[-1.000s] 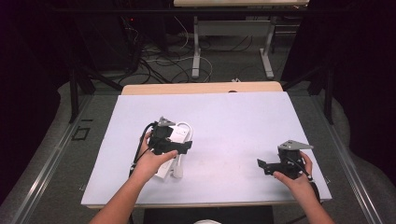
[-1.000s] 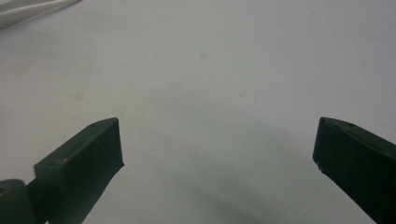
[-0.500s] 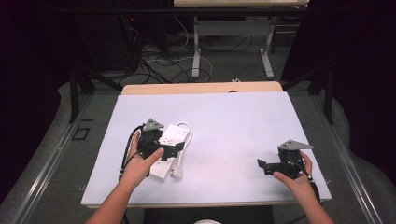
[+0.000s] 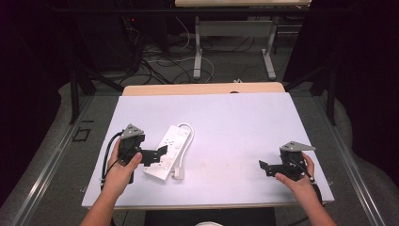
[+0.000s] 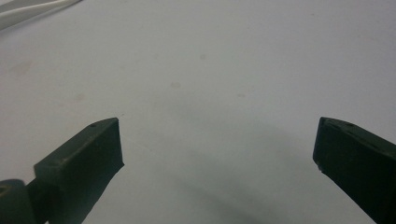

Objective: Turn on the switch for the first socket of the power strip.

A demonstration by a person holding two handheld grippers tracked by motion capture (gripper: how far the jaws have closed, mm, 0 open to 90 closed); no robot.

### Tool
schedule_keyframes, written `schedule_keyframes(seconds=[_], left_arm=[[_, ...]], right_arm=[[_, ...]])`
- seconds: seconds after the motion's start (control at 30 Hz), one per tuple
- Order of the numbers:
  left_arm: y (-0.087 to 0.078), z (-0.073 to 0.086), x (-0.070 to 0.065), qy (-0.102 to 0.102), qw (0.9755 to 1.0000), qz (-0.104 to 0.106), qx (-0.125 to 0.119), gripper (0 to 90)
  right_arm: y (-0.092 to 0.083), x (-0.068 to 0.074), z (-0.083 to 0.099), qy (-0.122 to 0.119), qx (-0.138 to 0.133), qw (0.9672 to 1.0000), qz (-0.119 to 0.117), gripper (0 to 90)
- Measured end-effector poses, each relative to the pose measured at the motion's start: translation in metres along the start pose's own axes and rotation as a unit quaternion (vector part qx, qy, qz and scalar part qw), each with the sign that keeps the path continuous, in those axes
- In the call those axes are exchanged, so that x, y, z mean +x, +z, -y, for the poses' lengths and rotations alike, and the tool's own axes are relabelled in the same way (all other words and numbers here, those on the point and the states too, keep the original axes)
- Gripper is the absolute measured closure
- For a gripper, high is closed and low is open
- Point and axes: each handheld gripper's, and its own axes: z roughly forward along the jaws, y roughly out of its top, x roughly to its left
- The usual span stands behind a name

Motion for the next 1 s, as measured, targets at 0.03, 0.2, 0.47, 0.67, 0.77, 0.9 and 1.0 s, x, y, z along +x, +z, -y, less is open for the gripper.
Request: schedule_keyframes(seconds=[0.03, 0.2, 0.47, 0.67, 0.77, 0.9, 1.0], left_arm=[[-0.002, 0.002, 0.002, -0.003, 1.0000, -0.001, 0.000, 0.3], [-0.011, 0.015, 0.010, -0.009, 0.9999, -0.007, -0.012, 0.3], [-0.021, 0.037, 0.023, -0.024, 0.9994, -0.016, -0.020, 0.4], [-0.024, 0.049, 0.032, -0.030, 0.9989, -0.030, -0.021, 0.5], [-0.025, 0.054, 0.037, -0.037, 0.9983, -0.034, -0.029, 0.5], [-0.028, 0.059, 0.043, -0.042, 0.9977, -0.043, -0.031, 0.6], [-0.029, 0.063, 0.047, -0.045, 0.9973, -0.047, -0.033, 0.6]], right_arm=[[0.000, 0.000, 0.000, -0.002, -0.001, 1.0000, 0.001, 0.9], [0.000, 0.000, 0.000, 0.000, 0.000, 1.0000, 0.000, 0.9], [0.000, 0.001, 0.000, 0.003, 0.000, 1.0000, -0.001, 0.9], [0.001, 0.000, 0.000, 0.000, 0.000, 1.0000, 0.001, 0.9], [0.000, 0.000, 0.000, 0.001, 0.000, 1.0000, 0.001, 0.9], [0.000, 0.000, 0.000, -0.002, -0.001, 1.0000, 0.002, 0.9], [0.000, -0.001, 0.000, 0.001, -0.001, 1.0000, 0.001, 0.9]])
